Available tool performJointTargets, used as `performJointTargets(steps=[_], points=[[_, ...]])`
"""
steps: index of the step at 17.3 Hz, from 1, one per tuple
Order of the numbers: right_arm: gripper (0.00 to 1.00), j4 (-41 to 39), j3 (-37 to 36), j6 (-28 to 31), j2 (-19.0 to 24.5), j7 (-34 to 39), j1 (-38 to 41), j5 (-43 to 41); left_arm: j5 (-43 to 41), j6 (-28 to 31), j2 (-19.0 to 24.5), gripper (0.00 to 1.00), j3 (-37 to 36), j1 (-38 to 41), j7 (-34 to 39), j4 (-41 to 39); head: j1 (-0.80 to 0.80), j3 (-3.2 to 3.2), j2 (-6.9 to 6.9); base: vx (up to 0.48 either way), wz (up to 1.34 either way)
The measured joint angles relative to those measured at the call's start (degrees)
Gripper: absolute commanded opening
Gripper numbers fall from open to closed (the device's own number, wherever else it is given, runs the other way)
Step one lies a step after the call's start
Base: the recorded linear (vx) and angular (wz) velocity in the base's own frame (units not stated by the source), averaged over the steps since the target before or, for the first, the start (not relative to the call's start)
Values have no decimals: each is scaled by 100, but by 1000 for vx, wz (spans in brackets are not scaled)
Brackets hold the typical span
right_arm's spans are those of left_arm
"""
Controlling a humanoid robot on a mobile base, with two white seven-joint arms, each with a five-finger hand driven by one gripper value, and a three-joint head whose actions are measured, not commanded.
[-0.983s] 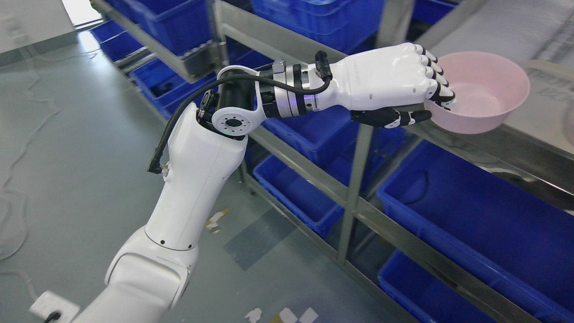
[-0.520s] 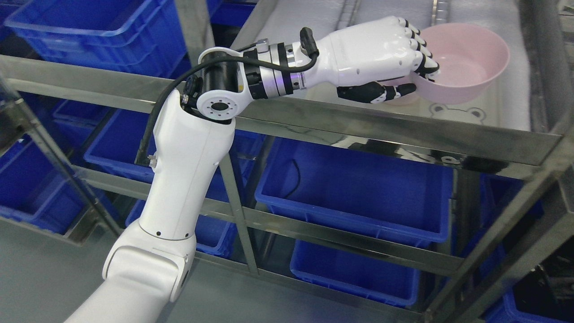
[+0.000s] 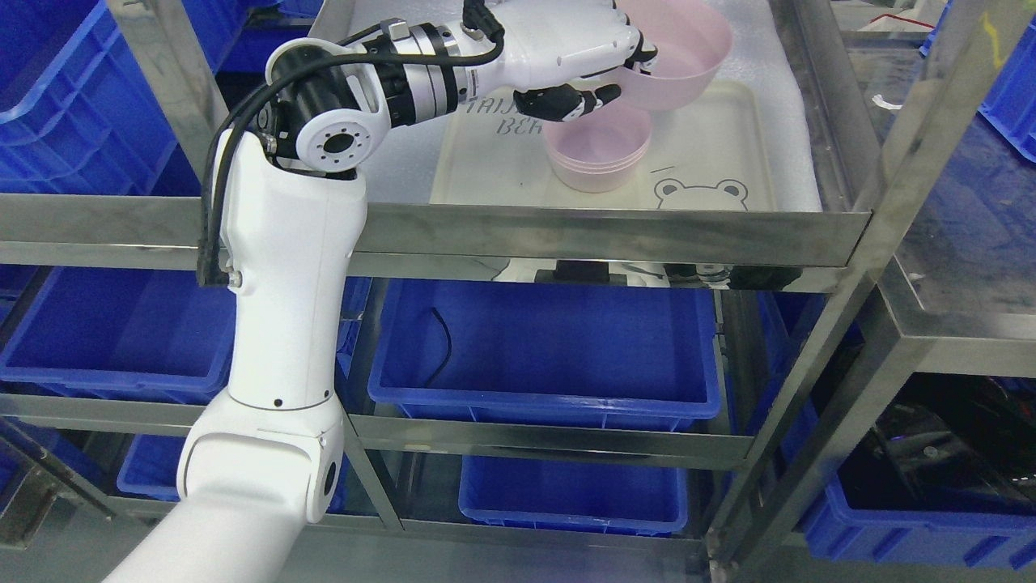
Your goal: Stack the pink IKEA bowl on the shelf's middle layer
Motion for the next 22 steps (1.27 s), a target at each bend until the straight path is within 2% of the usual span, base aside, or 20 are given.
performJointTargets(steps=[9, 20, 22], points=[[100, 0, 0, -1, 0, 0, 0, 0, -723, 4, 1, 5, 358, 335, -57, 282, 0, 0, -1, 7, -47], [100, 0, 0, -1, 0, 0, -1, 0, -917, 1, 1, 6, 78, 364, 186, 687, 0, 0, -2, -2, 13], [100, 0, 0, -1, 0, 0, -1, 1, -953, -1, 1, 9, 32, 362, 204, 744, 0, 0, -2, 2, -11]])
